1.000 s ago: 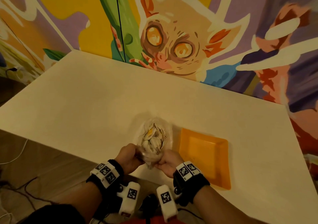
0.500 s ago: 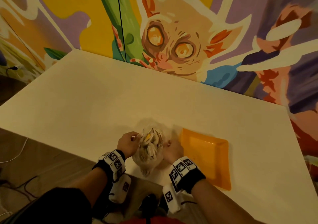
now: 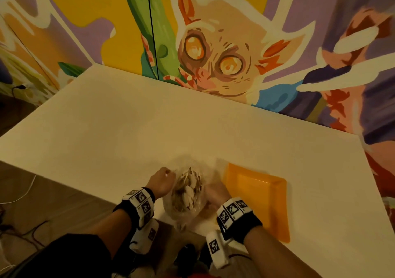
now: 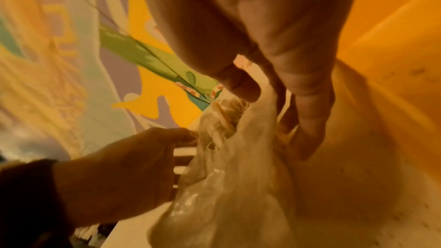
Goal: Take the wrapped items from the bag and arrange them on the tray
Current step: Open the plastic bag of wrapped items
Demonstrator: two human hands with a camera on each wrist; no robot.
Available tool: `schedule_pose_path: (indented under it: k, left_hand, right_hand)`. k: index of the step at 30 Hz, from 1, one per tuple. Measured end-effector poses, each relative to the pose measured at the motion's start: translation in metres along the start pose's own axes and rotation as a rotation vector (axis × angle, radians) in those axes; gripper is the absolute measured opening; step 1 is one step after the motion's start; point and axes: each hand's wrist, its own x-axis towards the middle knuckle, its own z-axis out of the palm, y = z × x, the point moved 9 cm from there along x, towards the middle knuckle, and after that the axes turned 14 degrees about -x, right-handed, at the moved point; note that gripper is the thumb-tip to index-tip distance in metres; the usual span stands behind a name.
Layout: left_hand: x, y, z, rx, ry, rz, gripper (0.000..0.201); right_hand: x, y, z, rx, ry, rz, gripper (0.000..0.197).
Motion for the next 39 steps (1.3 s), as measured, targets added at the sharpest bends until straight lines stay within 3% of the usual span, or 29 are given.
schedule_pose_path:
  k: [3,4,6,9,10,14,18,21,27,31,33,36,37,39]
  left_hand:
    - [-0.004,0.027,0.009,0.06,-0.069,0.19,0.041]
    - [-0.003,0.035,0.013,0.069,-0.099,0.225,0.044]
    - [0.004,0.042,0.018,0.075,-0.132,0.22,0.043]
    - [0.01,0.052,0.013,0.03,-0.083,0.202,0.028]
    - [0.01,0.053,0.011,0.025,-0.068,0.205,0.025]
    - [0.006,0.053,0.01,0.012,-0.07,0.133,0.049]
    - [0.003,0.056,0.017,-0.054,-0.081,0.063,0.053]
    - [0.003,0.057,0.024,-0.122,-0.095,0.036,0.054]
    - [0.005,0.057,0.025,-0.191,-0.151,0.037,0.036]
    - [0.007,0.052,0.014,-0.05,-0.098,0.083,0.035]
    - [0.001,0.054,0.002,-0.003,0.021,0.162,0.027]
    - [-0.018,0.063,-0.007,0.117,0.129,0.265,0.01]
    - [-0.024,0.062,-0.003,0.17,0.09,0.239,0.007]
    - [-0.032,0.053,0.009,0.284,-0.018,0.152,0.02]
  right_hand:
    - [-0.004,-0.011,-0.024,-0.032,0.16,-0.075,0.015]
    - [-0.006,-0.014,-0.03,-0.031,0.201,-0.093,0.019]
    - [-0.004,-0.023,-0.038,-0.089,0.277,-0.129,0.039]
    - [0.0,-0.032,-0.045,-0.13,0.345,-0.175,0.03]
    - [0.0,-0.032,-0.045,-0.122,0.329,-0.177,0.029]
    - [-0.001,-0.035,-0.039,-0.117,0.2,-0.195,0.029]
    - [-0.005,-0.038,-0.033,-0.137,0.09,-0.17,0.032]
    - [0.004,-0.033,-0.031,-0.078,0.095,-0.146,0.021]
    - [0.012,-0.016,-0.035,0.149,0.143,-0.033,0.046]
    - [0.006,-0.019,-0.045,0.079,0.2,-0.1,0.039]
    - [-0.002,-0.017,-0.044,0.043,0.168,-0.085,0.012]
    - [-0.008,-0.006,-0.042,-0.113,0.121,-0.051,0.049]
    - [-0.008,-0.003,-0.042,-0.15,0.137,-0.071,0.054]
    - [-0.013,0.0,-0.038,-0.197,0.135,-0.074,0.055]
